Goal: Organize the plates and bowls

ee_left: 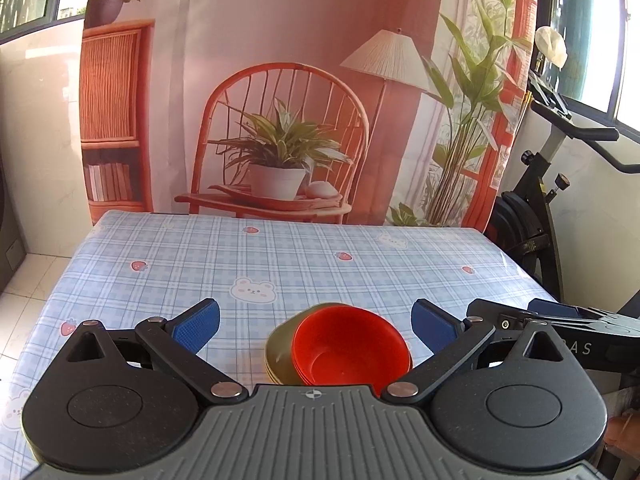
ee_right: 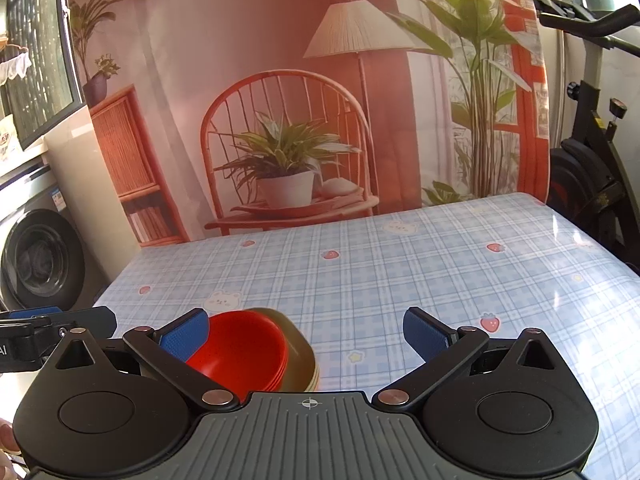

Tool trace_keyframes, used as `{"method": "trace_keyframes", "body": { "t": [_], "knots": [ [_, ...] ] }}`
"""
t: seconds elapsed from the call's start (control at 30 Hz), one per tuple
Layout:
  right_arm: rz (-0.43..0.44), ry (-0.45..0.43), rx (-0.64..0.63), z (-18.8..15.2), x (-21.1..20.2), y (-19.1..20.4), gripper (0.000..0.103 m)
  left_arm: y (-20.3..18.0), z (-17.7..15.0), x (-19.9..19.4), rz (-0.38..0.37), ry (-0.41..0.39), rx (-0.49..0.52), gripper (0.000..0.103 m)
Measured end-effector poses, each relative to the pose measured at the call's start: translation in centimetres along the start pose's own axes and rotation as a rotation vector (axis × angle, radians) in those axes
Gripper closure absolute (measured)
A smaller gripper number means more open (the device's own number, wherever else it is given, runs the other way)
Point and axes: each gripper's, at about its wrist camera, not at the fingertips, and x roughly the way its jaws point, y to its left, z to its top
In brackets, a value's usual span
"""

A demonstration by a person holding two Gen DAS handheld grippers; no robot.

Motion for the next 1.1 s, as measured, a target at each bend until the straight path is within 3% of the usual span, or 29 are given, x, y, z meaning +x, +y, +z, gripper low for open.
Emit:
{"method": "trace_keyframes", "body": {
  "t": [0.17,0.37,0.63,0.87,1.1],
  "knots": [
    [-0.013,-0.053,-0.032,2.2,-4.2,0.7,0.000,-0.7,1.6,-4.2,0.010,-0.079,-0.020,0.002],
    [-0.012,-0.145,-0.062,4.5,-10.2,1.2,0.000,-3.1,3.3,-9.2,0.043,-0.183,0.071,0.002],
    [-0.006,-0.240,-0.119,6.2,-17.8,2.1,0.000,-5.1,4.2,-14.3,-0.003,-0.267,0.097,0.002],
    [-0.047,-0.284,-0.131,6.5,-21.3,2.4,0.000,-6.2,4.4,-17.1,0.006,-0.343,0.101,0.001],
    [-0.051,-0.292,-0.137,6.4,-22.3,2.9,0.000,-6.9,3.9,-17.7,0.017,-0.352,0.133,0.001]
  ]
}}
